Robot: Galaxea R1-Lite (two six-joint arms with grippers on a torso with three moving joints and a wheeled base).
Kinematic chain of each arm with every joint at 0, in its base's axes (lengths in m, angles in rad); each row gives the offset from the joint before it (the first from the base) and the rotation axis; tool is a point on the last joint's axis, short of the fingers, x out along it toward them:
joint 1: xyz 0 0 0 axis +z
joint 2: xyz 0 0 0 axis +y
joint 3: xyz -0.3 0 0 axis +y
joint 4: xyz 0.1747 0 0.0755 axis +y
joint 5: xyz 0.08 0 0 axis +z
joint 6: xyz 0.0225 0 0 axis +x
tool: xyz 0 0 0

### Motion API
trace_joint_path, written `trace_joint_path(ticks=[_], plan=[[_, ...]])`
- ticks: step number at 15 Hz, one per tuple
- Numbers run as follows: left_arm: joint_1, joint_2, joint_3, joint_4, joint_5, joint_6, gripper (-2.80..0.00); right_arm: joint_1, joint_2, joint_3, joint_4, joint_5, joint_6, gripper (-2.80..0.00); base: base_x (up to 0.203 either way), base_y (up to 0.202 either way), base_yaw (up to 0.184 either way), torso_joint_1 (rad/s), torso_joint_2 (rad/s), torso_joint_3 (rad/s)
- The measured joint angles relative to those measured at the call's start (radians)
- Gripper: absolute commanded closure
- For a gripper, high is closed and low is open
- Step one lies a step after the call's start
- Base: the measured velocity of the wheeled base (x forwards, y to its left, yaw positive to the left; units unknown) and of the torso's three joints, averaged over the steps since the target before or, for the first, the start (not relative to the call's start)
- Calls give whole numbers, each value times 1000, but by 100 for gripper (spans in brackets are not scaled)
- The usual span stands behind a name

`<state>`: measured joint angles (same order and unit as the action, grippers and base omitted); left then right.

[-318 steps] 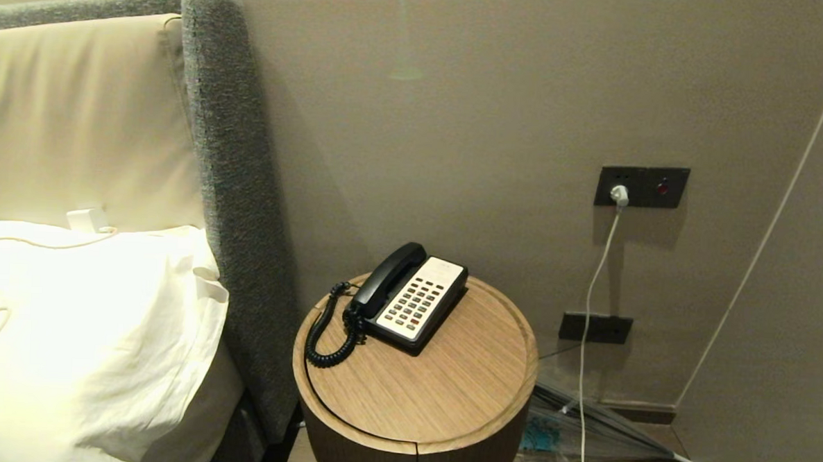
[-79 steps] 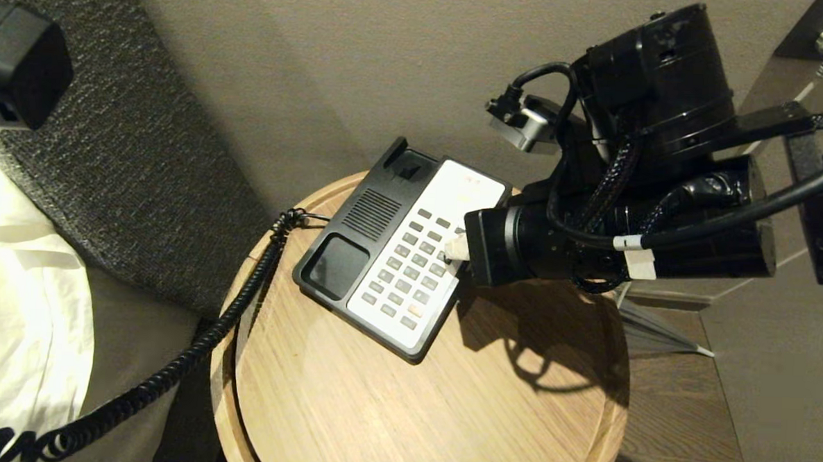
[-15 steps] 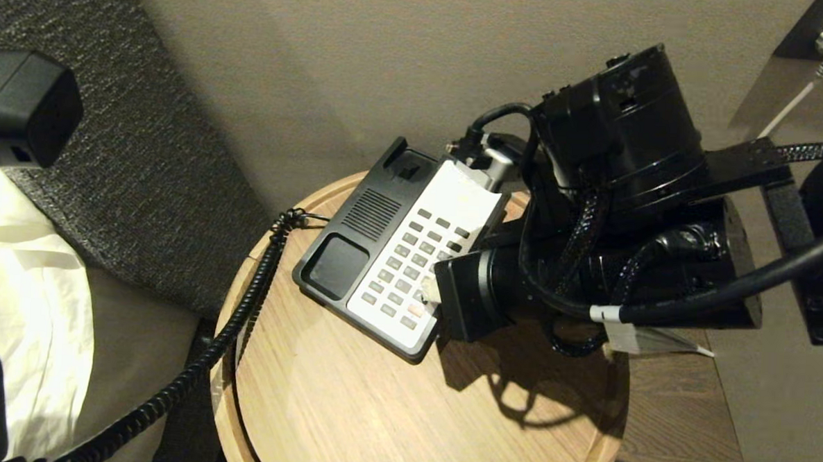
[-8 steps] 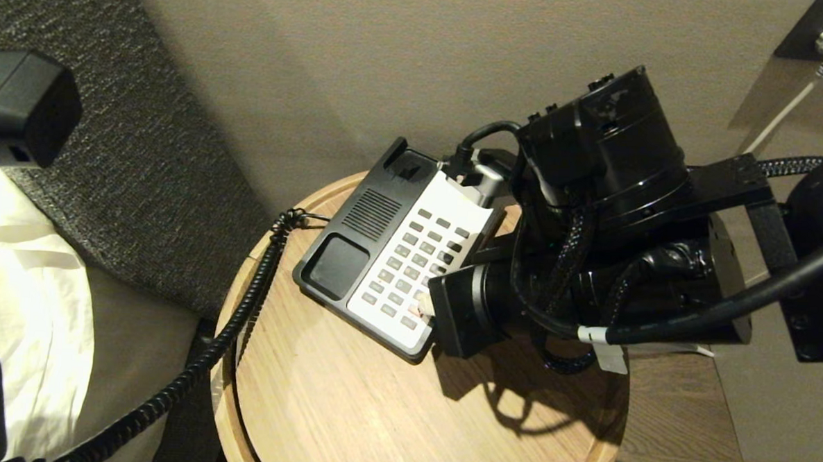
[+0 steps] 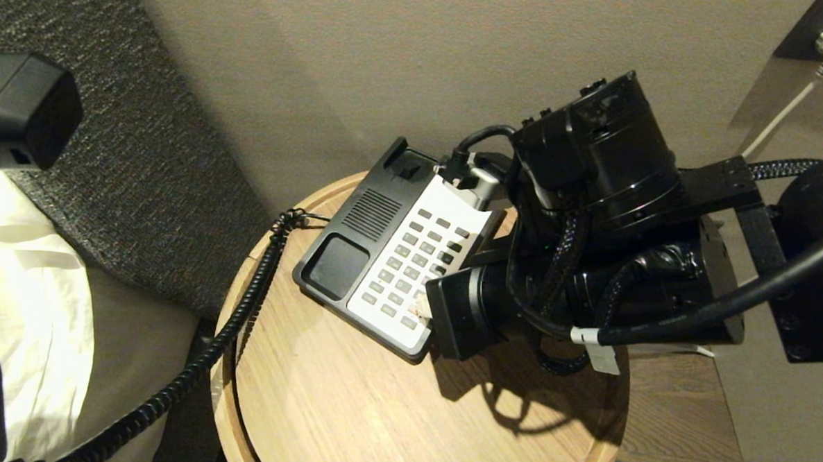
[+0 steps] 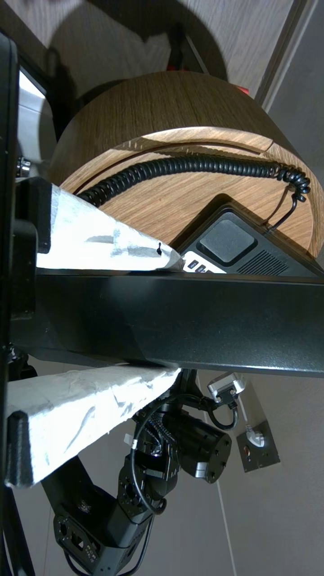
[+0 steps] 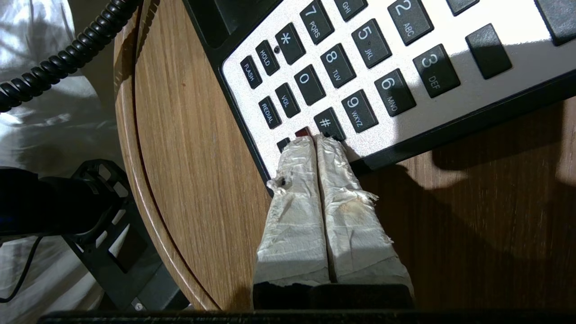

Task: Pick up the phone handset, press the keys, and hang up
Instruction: Dial the number

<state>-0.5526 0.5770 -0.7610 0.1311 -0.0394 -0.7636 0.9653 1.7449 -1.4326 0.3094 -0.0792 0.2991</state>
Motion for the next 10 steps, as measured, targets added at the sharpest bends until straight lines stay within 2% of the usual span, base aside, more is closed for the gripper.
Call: trace_joint_path(ticks=[4, 10], plan=[[0, 0, 6, 0, 0, 0, 0, 12, -1, 2, 4, 35, 14, 0, 0, 0, 0, 0, 0, 0], [0, -3, 6, 0, 0, -1, 0, 15, 11, 1, -2, 27, 9, 0, 0, 0, 0, 0, 0, 0]])
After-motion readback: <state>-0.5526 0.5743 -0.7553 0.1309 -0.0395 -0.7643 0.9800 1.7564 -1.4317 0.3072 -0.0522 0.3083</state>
